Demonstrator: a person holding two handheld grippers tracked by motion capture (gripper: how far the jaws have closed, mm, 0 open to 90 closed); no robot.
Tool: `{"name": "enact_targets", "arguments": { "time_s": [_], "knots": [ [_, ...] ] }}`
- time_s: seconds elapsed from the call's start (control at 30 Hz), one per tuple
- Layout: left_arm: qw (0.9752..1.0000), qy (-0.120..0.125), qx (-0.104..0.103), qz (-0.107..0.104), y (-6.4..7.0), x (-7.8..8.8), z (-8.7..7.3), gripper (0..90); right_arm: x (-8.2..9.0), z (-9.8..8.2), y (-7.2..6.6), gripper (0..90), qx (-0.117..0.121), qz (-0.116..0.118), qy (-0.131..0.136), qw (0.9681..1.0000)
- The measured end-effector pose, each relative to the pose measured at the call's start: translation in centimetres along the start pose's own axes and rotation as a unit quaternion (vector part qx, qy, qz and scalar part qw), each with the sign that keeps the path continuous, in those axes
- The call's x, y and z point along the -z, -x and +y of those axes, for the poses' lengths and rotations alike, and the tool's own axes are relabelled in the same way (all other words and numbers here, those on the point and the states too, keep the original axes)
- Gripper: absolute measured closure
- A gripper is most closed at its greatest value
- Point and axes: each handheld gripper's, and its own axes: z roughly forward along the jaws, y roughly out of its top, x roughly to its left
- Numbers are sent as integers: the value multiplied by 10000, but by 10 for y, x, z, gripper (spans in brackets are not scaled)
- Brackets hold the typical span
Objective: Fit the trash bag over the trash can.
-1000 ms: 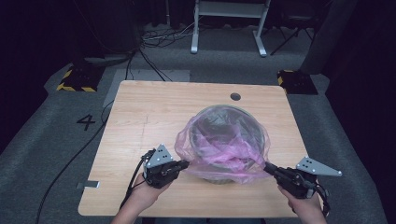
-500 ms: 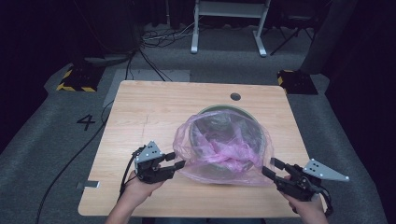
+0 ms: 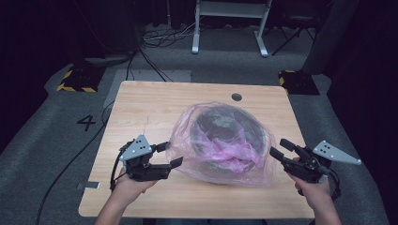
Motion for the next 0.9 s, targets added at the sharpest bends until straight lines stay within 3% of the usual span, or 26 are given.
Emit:
{"name": "enact_targets", "arguments": {
  "time_s": [0.07,0.23,0.43,0.67,0.9],
  "knots": [
    [9999,91,71,-43,0,6,3,304,-3,4,0,422,44,-15,-7,10000],
    [9998,161,-64,88,-2,8,18,313,-11,12,1,430,88,10,-43,10000],
    [9994,103,-234,252,-7,-7,44,319,-22,22,3,437,83,8,-101,9999],
    [9989,92,-189,423,-17,-23,68,326,-32,29,5,451,143,-22,-198,9997],
    [9989,173,-194,401,-20,-34,85,414,-41,32,7,565,184,17,-307,9994]
  ]
}}
